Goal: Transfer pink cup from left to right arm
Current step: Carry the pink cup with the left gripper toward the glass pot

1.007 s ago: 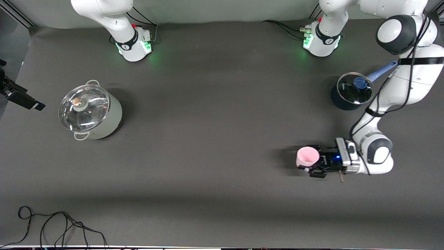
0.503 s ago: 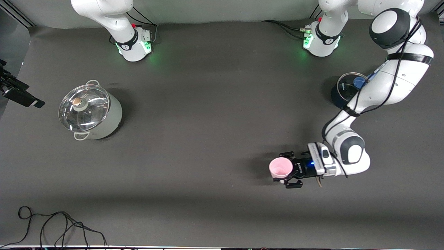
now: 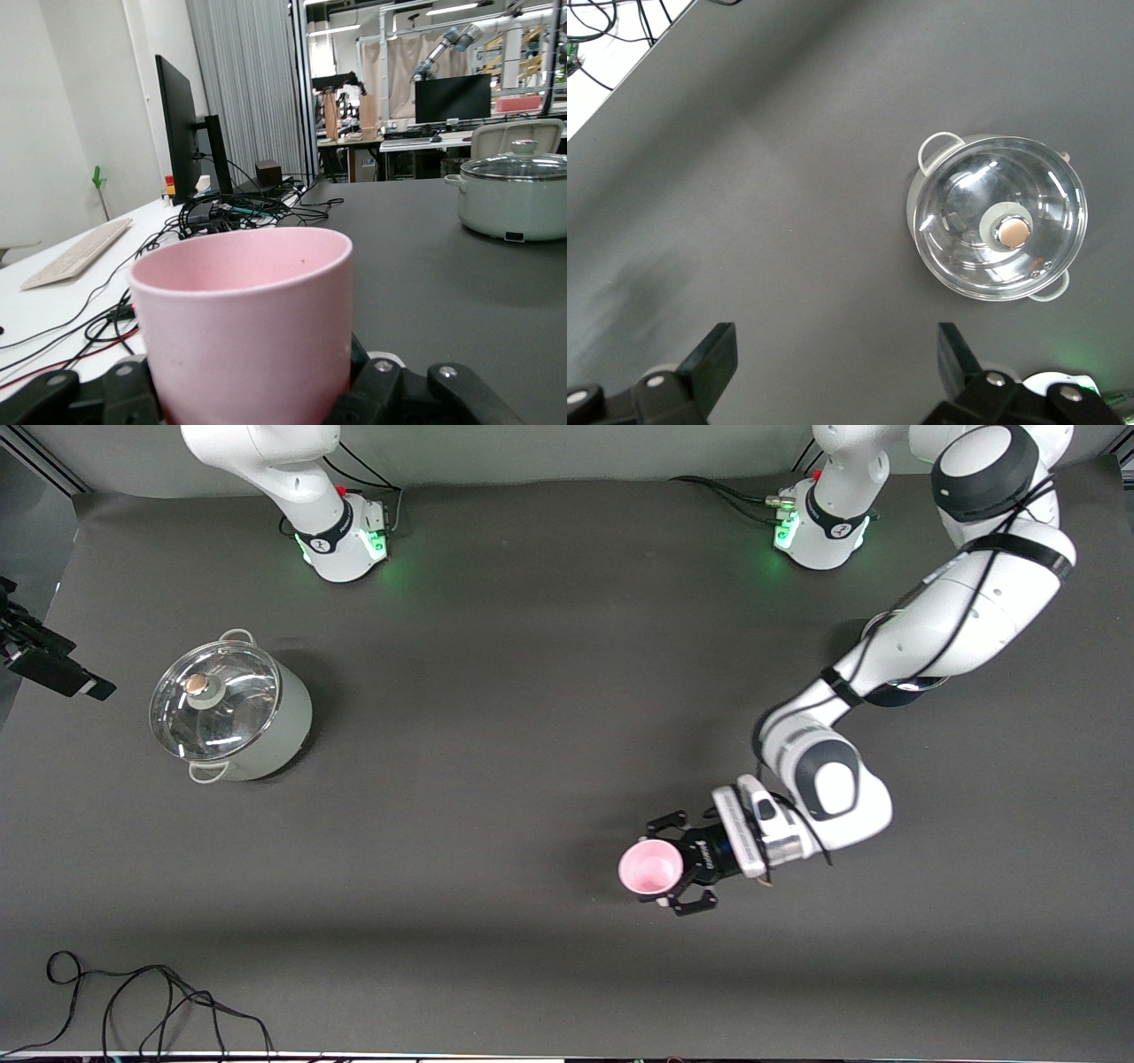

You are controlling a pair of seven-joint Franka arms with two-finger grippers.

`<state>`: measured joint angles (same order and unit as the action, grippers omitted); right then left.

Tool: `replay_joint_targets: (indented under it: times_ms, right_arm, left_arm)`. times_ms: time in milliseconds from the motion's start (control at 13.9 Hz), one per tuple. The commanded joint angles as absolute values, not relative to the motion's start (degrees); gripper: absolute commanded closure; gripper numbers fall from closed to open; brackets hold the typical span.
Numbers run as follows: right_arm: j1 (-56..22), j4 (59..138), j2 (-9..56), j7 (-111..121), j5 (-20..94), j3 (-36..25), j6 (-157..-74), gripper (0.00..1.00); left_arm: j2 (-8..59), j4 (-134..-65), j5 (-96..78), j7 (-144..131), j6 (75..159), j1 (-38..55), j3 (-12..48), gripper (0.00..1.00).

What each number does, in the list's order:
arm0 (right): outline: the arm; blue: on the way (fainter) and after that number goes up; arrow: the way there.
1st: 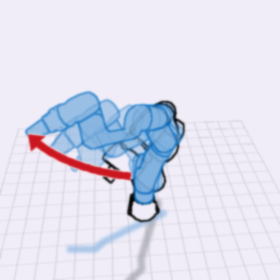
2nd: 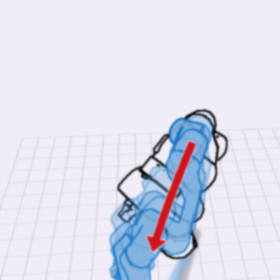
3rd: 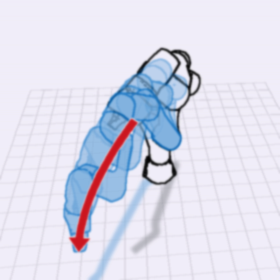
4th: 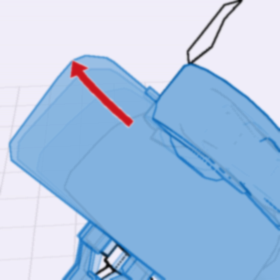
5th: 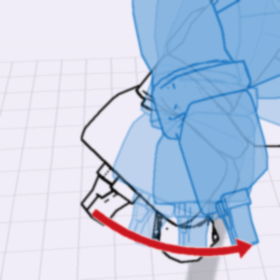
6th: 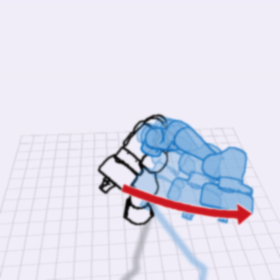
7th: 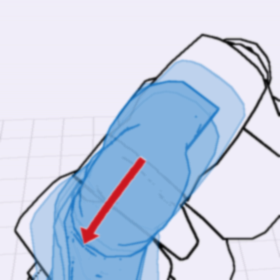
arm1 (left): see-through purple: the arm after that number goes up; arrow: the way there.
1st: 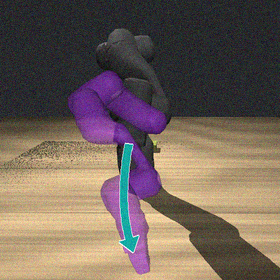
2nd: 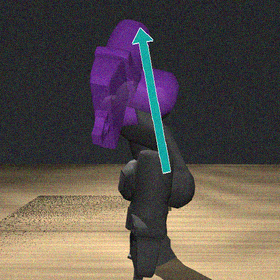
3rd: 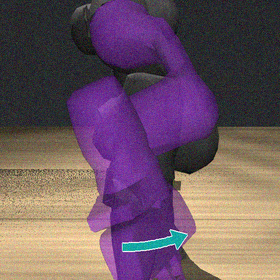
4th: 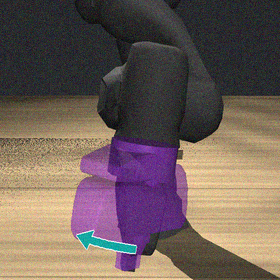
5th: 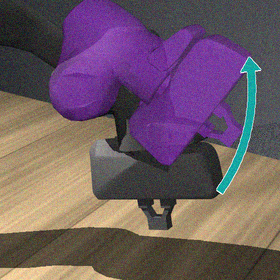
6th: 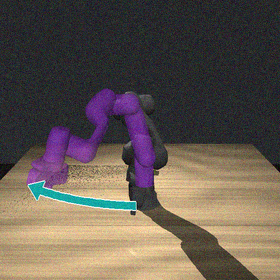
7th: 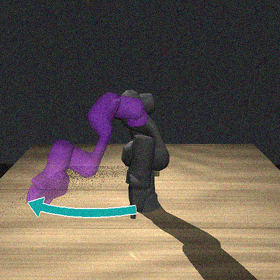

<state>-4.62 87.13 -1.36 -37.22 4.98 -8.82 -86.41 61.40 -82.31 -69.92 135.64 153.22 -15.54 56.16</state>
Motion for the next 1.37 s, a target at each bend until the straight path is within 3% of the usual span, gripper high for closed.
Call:
replay_joint_targets:
  times_ms: [0, 503, 791, 1295]
  right_arm:
    - [-5.10, 85.25, -0.70, -38.76, 5.98, -8.70, -85.60, 0.00]
    - [-7.82, 84.29, 0.17, -38.85, 5.98, -8.26, -85.61, 0.00]
    - [-7.91, 81.49, 2.19, -39.28, 5.98, -5.02, -85.61, 0.00]
    - [-7.65, 67.08, 10.19, -51.75, 7.21, 4.03, -82.97, 0.00]
  left_arm:
    - [59.85, -79.03, -71.28, 128.26, 163.43, -10.13, 59.04, 1.00]
    - [58.89, -66.02, -70.93, 114.62, 184.11, 7.63, 60.56, 1.00]
    - [57.92, -62.15, -70.93, 111.45, 188.34, 13.70, 60.38, 1.00]
    - [56.60, -59.16, -70.75, 108.72, 191.25, 19.42, 59.42, 1.00]
